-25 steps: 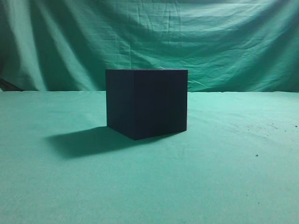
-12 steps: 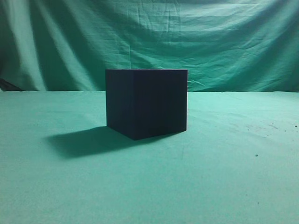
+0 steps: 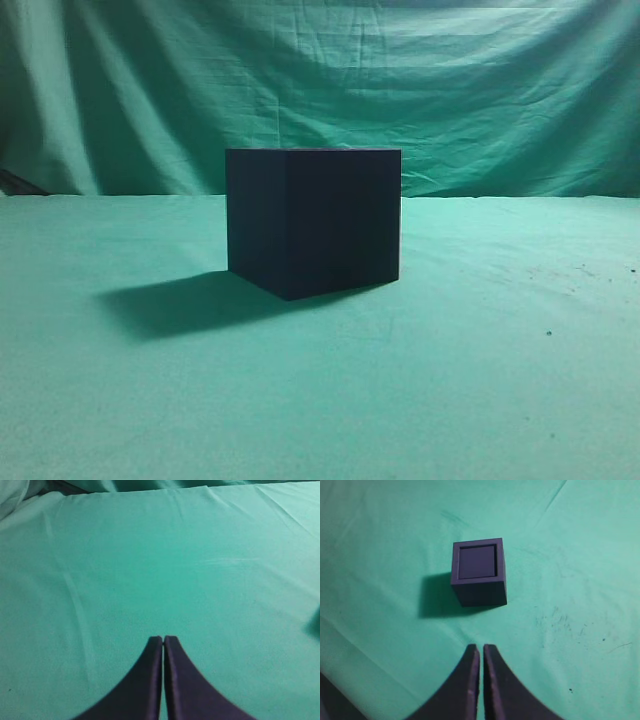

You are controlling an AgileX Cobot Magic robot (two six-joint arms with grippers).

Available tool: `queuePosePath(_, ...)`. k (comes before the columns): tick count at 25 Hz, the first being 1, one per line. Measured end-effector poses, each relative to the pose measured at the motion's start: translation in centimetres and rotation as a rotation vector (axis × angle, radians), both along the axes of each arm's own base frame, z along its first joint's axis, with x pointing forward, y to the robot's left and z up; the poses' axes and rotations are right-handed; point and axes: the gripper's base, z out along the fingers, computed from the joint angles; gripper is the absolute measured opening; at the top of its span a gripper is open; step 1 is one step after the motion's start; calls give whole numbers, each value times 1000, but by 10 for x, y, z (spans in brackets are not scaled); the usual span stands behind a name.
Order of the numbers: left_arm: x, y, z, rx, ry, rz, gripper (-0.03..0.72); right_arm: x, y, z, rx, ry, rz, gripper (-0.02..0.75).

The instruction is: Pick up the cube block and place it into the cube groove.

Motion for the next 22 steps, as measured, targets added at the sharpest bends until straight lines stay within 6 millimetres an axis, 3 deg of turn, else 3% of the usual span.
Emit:
queuePosePath(6, 0, 0, 0, 0, 0, 0, 0, -24, -28, -4, 0, -169, 29, 0)
queuePosePath(13, 0, 0, 0, 0, 0, 0, 0, -37, -45, -28, 59, -337, 6, 0)
queuePosePath(17, 0, 0, 0, 0, 0, 0, 0, -40, -56, -46, 120, -456, -112, 0)
queuePosePath(22, 0, 0, 0, 0, 0, 0, 0, -39, -69, -87, 98, -537, -352, 0)
